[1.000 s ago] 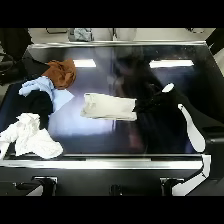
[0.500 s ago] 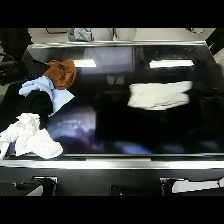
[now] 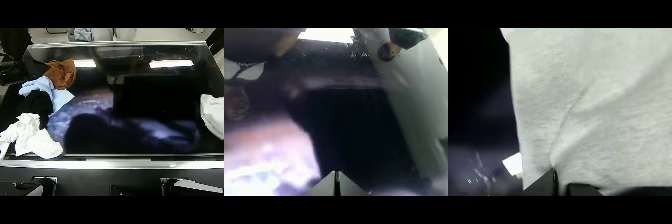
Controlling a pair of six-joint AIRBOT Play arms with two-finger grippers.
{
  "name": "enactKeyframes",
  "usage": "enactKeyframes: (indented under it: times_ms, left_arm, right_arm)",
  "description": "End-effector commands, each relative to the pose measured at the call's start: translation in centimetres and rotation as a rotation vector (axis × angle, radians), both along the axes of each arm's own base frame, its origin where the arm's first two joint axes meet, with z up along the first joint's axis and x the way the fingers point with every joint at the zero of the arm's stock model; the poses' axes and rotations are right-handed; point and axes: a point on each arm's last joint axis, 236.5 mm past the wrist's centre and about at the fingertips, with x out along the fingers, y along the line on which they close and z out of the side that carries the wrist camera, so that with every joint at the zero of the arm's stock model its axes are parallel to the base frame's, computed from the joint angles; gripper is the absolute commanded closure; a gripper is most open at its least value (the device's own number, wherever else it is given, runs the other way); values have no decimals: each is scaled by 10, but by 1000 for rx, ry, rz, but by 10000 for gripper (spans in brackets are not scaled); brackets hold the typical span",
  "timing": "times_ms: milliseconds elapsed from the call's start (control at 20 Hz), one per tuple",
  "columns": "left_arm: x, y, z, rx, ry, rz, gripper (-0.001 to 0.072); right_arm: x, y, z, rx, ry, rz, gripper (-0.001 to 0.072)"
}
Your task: Fold the shirts.
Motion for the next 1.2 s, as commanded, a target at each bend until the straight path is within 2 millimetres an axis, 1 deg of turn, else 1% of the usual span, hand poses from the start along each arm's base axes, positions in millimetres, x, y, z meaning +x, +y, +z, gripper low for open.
enactKeyframes:
  times_ms: [0,100,150,200,350,400,500,600,650,700,750,800,850,900,950,1000,1050,1100,1150]
  left_arm:
    - [-1,0,-1,2,5,-2,674]
    - [-1,0,-1,1,5,-2,674]
    - [-1,0,-1,1,5,-2,674]
    - [-1,0,-1,1,5,-2,674]
    - [-1,0,-1,2,5,-2,674]
    - [0,0,-1,2,5,-2,674]
    - [0,0,-1,2,4,-2,674]
    - [0,0,-1,2,5,-2,674]
    - [-1,0,-1,0,5,-2,673]
    - [-1,-2,1,-8,2,-5,674]
    - [-1,-2,4,-12,-4,-7,674]
    - [-1,-1,9,-7,-17,-4,675]
    - [1,5,15,20,-41,12,676]
    - [7,15,20,70,-70,40,677]
    - [15,27,23,123,-84,75,678]
    - [27,42,23,172,-80,128,678]
    - [42,60,17,254,-63,178,678]
    - [56,79,3,337,-20,231,678]
    - [68,95,-18,418,47,277,676]
  right_arm:
    - [-74,8,-40,16,245,4,664]
    - [-98,13,-56,5,331,22,664]
    - [-110,12,-62,-12,375,43,664]
    - [-117,7,-66,-34,403,50,664]
    - [-119,-7,-68,-98,411,65,665]
    - [-119,-9,-70,-107,409,61,664]
    - [-122,-1,-78,-79,423,48,664]
    - [-135,11,-86,-39,470,49,663]
    - [-139,12,-84,-36,490,49,645]
    - [-142,5,-77,-63,502,53,460]
    - [-142,-4,-59,-93,509,72,184]
    - [-131,-23,-31,-164,467,67,74]
    - [-109,-46,4,-269,384,37,74]
    - [-75,-71,51,-413,257,18,80]
    - [-34,-88,104,-574,123,27,108]
    - [15,-91,163,-748,-18,88,160]
    - [59,-75,209,-876,-126,180,161]
    - [104,-41,243,-958,-221,292,161]
    - [138,-1,255,-964,-293,374,161]
